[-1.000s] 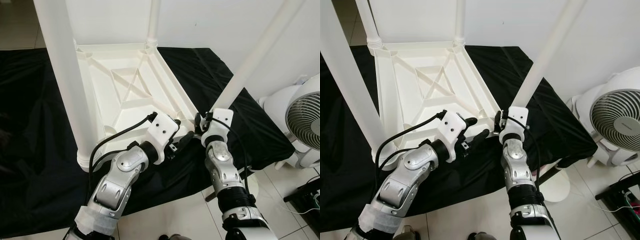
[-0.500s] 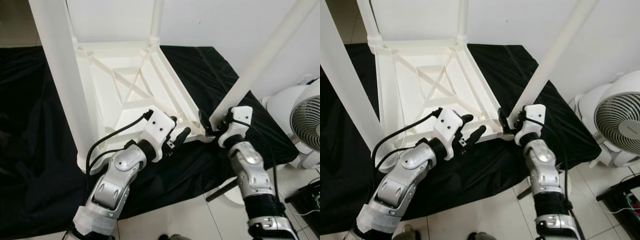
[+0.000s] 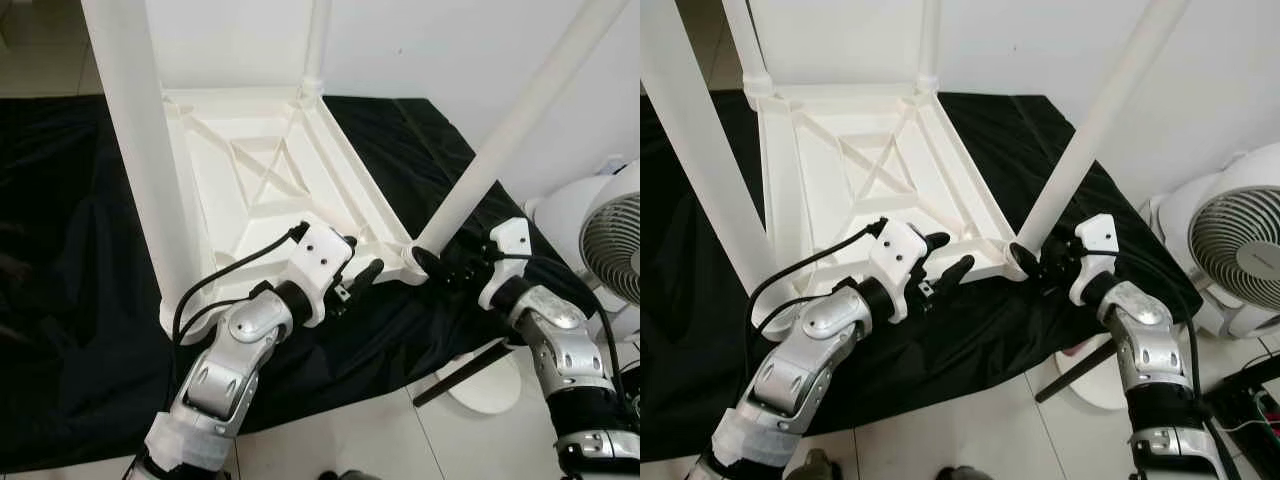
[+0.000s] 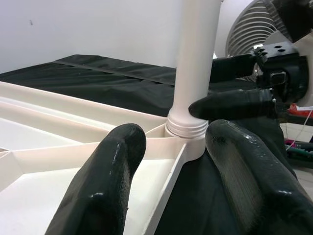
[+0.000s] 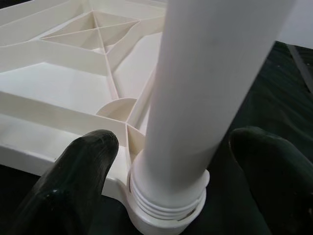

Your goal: Building children table

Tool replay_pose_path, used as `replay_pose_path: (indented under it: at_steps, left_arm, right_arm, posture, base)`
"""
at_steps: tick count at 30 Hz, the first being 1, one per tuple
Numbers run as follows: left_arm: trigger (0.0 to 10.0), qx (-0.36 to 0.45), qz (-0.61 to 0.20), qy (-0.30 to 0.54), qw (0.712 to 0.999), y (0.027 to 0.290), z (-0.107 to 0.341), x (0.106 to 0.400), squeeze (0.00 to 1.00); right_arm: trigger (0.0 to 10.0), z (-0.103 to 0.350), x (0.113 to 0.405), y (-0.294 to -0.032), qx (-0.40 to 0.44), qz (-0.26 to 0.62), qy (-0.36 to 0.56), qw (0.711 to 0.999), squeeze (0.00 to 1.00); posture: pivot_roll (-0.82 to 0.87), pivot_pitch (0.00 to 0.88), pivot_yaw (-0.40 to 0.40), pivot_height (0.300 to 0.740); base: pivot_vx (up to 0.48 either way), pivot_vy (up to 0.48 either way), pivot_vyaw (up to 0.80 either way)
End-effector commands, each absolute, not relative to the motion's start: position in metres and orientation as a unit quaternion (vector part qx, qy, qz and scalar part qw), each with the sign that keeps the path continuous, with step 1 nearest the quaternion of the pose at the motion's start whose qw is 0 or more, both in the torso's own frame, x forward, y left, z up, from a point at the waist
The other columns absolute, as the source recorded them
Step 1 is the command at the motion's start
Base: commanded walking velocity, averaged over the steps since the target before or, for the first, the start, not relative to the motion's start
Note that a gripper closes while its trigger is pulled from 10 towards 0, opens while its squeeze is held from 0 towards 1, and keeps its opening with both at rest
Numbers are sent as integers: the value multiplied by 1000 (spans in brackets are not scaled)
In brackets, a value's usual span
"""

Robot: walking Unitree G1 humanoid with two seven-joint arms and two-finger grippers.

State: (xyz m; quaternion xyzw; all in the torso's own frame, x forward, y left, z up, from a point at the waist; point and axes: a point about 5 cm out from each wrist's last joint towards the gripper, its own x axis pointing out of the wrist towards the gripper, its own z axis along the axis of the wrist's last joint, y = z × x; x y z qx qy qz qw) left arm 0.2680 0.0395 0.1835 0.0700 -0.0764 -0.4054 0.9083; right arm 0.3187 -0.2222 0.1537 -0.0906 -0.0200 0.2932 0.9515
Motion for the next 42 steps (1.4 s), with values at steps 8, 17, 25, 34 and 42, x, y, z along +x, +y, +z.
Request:
replay_pose_path:
  at_steps: [8,17,25,34,42]
  left_arm:
    - [10000,77,-404,-70,909,41,183,267,0]
    - [10000,81,-393,-67,913,46,183,266,0]
    - [10000,98,-390,-37,915,55,169,259,0]
    - [10000,102,-385,-8,917,60,151,257,0]
    - [10000,105,-366,-5,925,62,146,262,0]
  right_arm:
    - [10000,145,347,-210,-126,322,19,938,0]
    - [0,139,364,-182,-120,342,44,931,0]
    - [0,131,363,-182,-119,351,63,927,0]
    - [0,128,363,-194,-101,279,29,954,0]
    - [0,122,359,-182,-63,195,-7,979,0]
  posture:
    - [81,83,-107,740]
    - [114,81,-124,740]
    - [128,89,-136,740]
    - [103,92,-122,740]
    - [87,93,-113,740]
  base:
    - [0,0,0]
    - [0,0,0]
    - [0,0,0]
    - [0,0,0]
    - [0,0,0]
